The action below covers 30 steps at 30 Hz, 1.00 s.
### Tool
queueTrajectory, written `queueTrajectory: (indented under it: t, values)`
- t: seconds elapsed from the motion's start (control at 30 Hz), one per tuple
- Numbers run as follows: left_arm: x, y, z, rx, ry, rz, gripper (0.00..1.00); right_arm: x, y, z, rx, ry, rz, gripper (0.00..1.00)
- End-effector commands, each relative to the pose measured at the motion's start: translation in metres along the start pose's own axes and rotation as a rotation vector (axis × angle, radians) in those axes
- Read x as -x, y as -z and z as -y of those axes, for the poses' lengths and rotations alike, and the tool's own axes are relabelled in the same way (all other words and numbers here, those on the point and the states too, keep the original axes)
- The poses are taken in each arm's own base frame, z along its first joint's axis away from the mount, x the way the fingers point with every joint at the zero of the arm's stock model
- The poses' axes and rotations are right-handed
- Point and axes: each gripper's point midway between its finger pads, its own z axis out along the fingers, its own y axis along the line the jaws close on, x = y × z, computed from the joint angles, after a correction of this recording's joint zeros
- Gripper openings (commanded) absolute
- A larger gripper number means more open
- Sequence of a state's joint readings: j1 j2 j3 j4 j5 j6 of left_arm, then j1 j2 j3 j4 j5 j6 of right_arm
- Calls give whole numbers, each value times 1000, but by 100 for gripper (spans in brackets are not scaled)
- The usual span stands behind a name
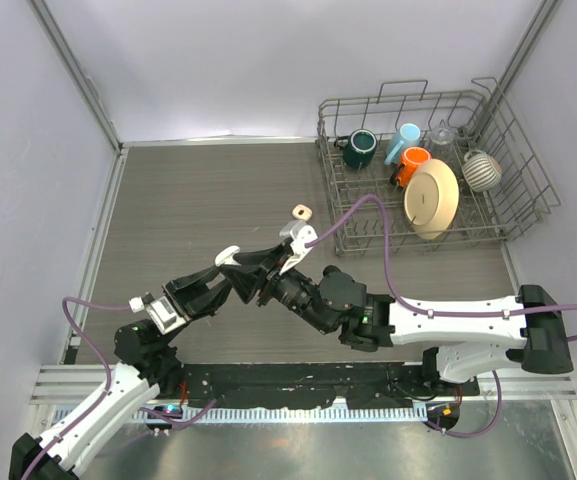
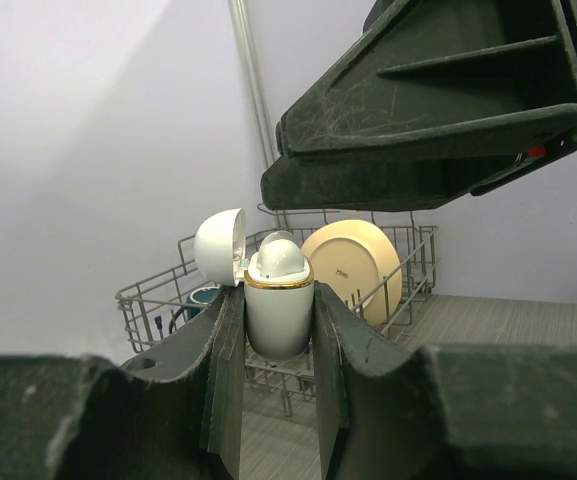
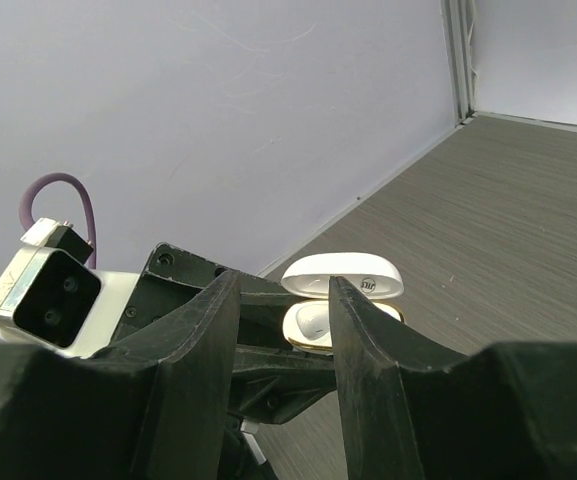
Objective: Insert the wireless bluetooth earbuds into the charging case
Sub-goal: Place the earbud in the charging case, then close the charging case.
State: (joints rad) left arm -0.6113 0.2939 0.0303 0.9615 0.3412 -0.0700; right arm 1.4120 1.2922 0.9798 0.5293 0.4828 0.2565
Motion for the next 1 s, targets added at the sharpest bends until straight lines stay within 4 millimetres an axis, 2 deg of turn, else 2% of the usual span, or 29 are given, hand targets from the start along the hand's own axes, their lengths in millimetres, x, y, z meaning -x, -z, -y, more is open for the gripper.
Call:
queueTrajectory:
  t: [0.0,0.13,0.17,0.23,0.27,0.37,0.47,0.67,0.73,0.8,0.97]
  values:
    - [-20,14,4,-1,-1,-21,0,53,5,-17,61,-59,125,46]
    - [-20,13,4,1,-5,-23,0,69,15,-11,42,-77,164,46]
    - [-21,14,4,1,-5,-24,0,74,17,-2,-3,-90,177,46]
    - [-20,13,4,-1,-7,-23,0,77,22,11,-76,-124,171,55]
    - [-20,13,4,-2,-8,-24,0,77,23,26,-169,-122,162,60]
    - [-21,13,8,-27,-8,-26,0,75,24,44,-299,-80,94,62]
    - [-17,12,18,-85,-10,-16,0,66,18,46,-338,-28,7,63]
    - [-13,10,37,-203,2,-16,0,47,12,39,-288,-6,-111,63]
    - [-13,9,39,-214,4,-21,0,40,5,41,-250,-52,-164,63]
    - [-13,9,40,-221,5,-21,0,35,-2,58,-264,-85,-220,63]
    - [-14,9,42,-232,14,-25,0,15,-4,56,-208,-127,-315,63]
